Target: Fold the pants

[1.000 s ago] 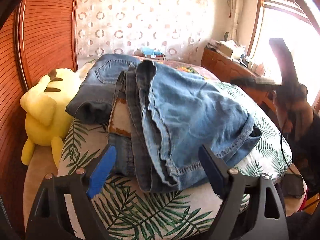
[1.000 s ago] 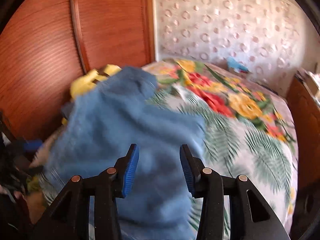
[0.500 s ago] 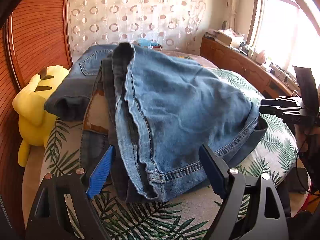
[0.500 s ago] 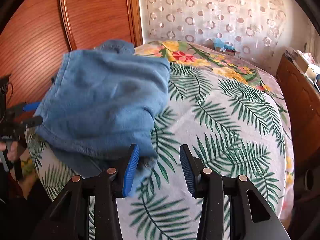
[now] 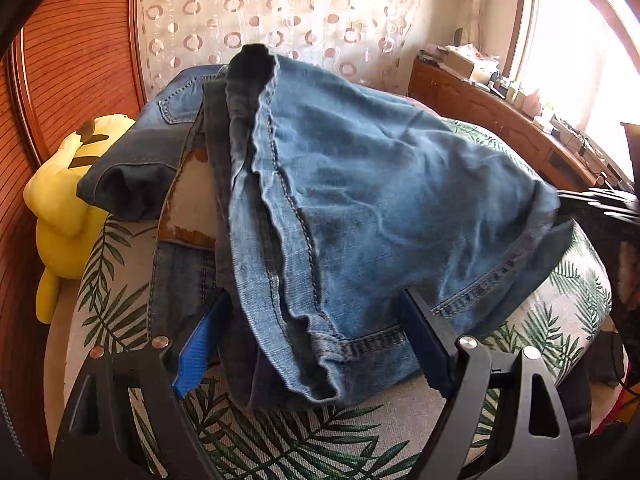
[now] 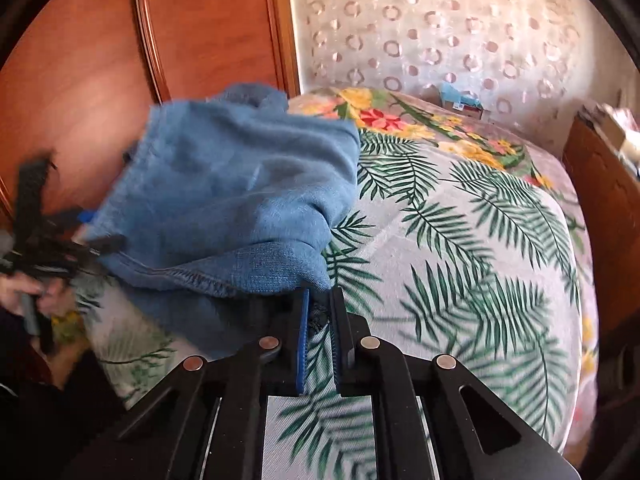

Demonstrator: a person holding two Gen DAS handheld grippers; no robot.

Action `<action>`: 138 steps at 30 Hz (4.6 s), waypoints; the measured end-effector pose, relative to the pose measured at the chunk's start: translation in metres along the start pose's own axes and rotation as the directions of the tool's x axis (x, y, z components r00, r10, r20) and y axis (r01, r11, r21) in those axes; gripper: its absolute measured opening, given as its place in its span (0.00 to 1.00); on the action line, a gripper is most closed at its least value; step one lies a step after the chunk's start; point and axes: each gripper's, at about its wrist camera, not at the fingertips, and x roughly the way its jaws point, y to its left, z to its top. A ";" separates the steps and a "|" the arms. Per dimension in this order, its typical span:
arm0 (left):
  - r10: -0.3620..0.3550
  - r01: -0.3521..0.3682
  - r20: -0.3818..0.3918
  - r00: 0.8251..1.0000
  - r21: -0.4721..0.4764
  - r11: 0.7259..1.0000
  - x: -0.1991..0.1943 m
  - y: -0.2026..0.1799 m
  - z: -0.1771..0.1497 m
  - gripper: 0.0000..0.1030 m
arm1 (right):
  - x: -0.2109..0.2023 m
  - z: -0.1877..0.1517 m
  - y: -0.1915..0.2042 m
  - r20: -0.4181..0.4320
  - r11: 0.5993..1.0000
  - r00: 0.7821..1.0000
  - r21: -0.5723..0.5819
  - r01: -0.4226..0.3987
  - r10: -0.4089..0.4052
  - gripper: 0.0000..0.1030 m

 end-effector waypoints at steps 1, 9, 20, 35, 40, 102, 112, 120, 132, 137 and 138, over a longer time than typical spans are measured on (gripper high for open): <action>-0.001 0.001 -0.004 1.000 0.000 1.000 0.001 0.001 -0.001 0.83 | -0.005 -0.005 0.001 0.001 1.000 1.000 0.005 0.007 -0.007 0.08; -0.008 0.008 0.001 1.000 -0.013 1.000 -0.002 -0.001 -0.003 0.83 | -0.032 -0.035 0.009 0.037 0.993 0.994 0.064 0.103 -0.105 0.07; -0.091 0.084 0.078 0.993 0.083 0.993 -0.036 -0.049 0.014 0.83 | -0.064 -0.056 -0.025 -0.003 0.979 0.989 0.140 0.146 -0.147 0.07; -0.125 0.113 0.061 0.990 0.169 0.979 -0.027 -0.099 0.025 0.83 | -0.085 -0.063 -0.038 0.090 0.966 0.986 0.227 0.121 -0.144 0.41; -0.112 0.108 0.013 0.994 0.175 0.979 -0.005 -0.105 0.020 0.83 | -0.041 -0.063 -0.037 0.071 0.963 0.993 0.260 0.074 -0.095 0.49; 0.098 -0.083 0.174 0.980 -0.092 0.992 -0.090 0.068 0.009 0.83 | 0.020 0.066 0.123 0.039 0.971 0.971 -0.047 -0.233 0.235 0.38; 0.038 -0.038 0.193 0.980 -0.004 0.999 -0.083 0.026 0.038 0.83 | 0.011 0.052 0.087 0.114 0.999 0.993 -0.027 -0.021 0.024 0.41; 0.022 -0.028 0.083 0.996 0.064 0.998 -0.047 0.001 0.023 0.83 | 0.048 0.066 0.069 0.070 1.000 0.998 0.017 -0.004 0.003 0.43; 0.025 -0.024 -0.034 0.999 0.020 0.999 -0.010 0.019 -0.006 0.83 | 0.117 0.096 0.041 -0.006 0.998 0.998 0.005 -0.069 0.069 0.64; 0.014 -0.014 -0.006 1.000 0.031 0.999 -0.022 0.018 0.009 0.83 | 0.148 0.098 0.029 -0.046 0.991 0.991 0.048 -0.122 0.124 0.70; 0.010 -0.010 0.007 1.000 0.034 0.999 -0.025 0.017 0.016 0.83 | 0.147 0.098 0.028 -0.050 0.988 0.989 0.061 -0.139 0.142 0.70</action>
